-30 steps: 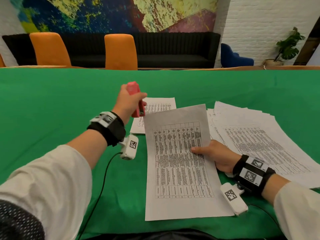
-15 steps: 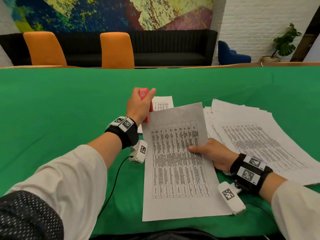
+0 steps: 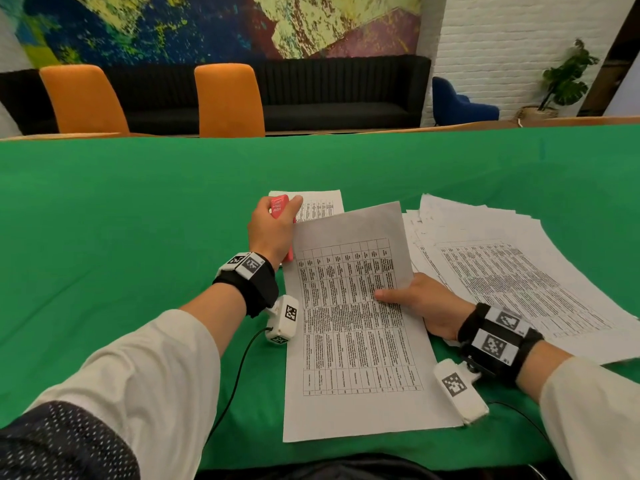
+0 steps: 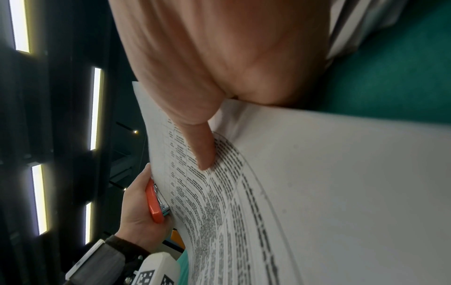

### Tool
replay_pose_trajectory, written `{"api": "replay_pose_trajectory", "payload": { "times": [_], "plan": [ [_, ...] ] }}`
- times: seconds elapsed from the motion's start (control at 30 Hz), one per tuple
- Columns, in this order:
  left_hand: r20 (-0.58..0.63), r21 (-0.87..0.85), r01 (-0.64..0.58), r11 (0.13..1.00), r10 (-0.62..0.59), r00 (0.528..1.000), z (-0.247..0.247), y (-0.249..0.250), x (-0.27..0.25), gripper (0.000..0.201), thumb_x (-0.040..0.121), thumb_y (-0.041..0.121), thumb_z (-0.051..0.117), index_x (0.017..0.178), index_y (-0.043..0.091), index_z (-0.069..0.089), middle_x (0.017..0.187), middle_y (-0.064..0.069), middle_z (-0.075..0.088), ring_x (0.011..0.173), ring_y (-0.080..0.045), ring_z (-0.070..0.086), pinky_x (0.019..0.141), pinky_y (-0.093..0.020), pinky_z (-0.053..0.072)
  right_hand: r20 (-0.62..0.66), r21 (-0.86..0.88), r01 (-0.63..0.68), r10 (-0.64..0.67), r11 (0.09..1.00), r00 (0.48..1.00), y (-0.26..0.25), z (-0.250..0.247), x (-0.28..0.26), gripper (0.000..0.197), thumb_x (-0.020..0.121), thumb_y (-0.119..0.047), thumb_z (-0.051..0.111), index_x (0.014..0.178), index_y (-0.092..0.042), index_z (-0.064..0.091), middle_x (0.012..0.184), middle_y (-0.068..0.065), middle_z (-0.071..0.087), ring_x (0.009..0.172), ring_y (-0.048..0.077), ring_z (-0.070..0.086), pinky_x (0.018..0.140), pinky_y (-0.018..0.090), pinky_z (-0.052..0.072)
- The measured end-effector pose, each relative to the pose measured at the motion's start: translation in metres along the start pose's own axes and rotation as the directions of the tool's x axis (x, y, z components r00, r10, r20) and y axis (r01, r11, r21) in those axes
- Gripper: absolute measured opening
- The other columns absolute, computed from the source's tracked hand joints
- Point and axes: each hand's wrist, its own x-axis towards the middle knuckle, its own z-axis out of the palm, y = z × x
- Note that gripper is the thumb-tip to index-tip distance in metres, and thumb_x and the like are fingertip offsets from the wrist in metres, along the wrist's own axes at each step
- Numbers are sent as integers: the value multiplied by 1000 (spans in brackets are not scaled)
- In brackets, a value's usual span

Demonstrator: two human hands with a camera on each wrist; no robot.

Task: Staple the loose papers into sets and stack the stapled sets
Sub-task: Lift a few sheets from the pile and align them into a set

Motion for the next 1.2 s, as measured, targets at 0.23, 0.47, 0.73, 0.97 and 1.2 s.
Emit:
{"api": "replay_pose_trajectory", "payload": {
  "times": [0.23, 0.47, 0.73, 0.97, 1.2],
  "plan": [
    [86, -64, 2, 998, 3, 996, 2, 11, -3, 35, 86, 50, 79, 94, 19, 64, 81, 6, 62, 70, -14, 57, 73, -40, 54, -10, 11, -12, 12, 1000, 1000, 4, -4, 2, 31, 97, -8, 67, 128, -3, 69, 123, 18, 74, 114, 38, 72, 105, 57, 53],
    [178, 241, 116, 964, -162, 971, -44, 38, 14, 46, 95, 65, 58, 110, 21, 56, 96, -1, 63, 81, -22, 62, 77, -39, 57, -21, 20, -27, 27, 999, 999, 3, -3, 2, 30, 98, -8, 66, 128, -5, 68, 121, 18, 75, 112, 38, 72, 105, 58, 53],
    [489, 757, -129, 641, -424, 762, -91, 1, -28, 23, 99, 38, 67, 118, 25, 69, 104, 1, 69, 81, -15, 64, 67, -27, 50, -25, 89, -56, 59, 994, 998, -11, -7, 0, 42, 92, -14, 70, 133, -4, 63, 123, 21, 73, 113, 40, 71, 106, 62, 50],
    [582, 594, -240, 768, -204, 787, -85, -1, -33, 25, 100, 41, 66, 118, 26, 77, 112, 13, 74, 105, -10, 68, 97, -30, 51, -17, 146, -29, 32, 989, 999, -61, -16, -5, 31, 100, -11, 58, 131, -7, 62, 121, 20, 74, 102, 35, 75, 89, 51, 62],
    [541, -150, 323, 934, -196, 818, -59, 34, -42, 58, 103, 60, 48, 127, 14, 73, 127, -23, 70, 111, -41, 68, 104, -64, 48, -118, 200, 147, -125, 969, 985, -130, -19, 36, 31, 104, -6, 53, 134, -10, 62, 126, 13, 74, 111, 31, 74, 92, 51, 62]
  ]
}}
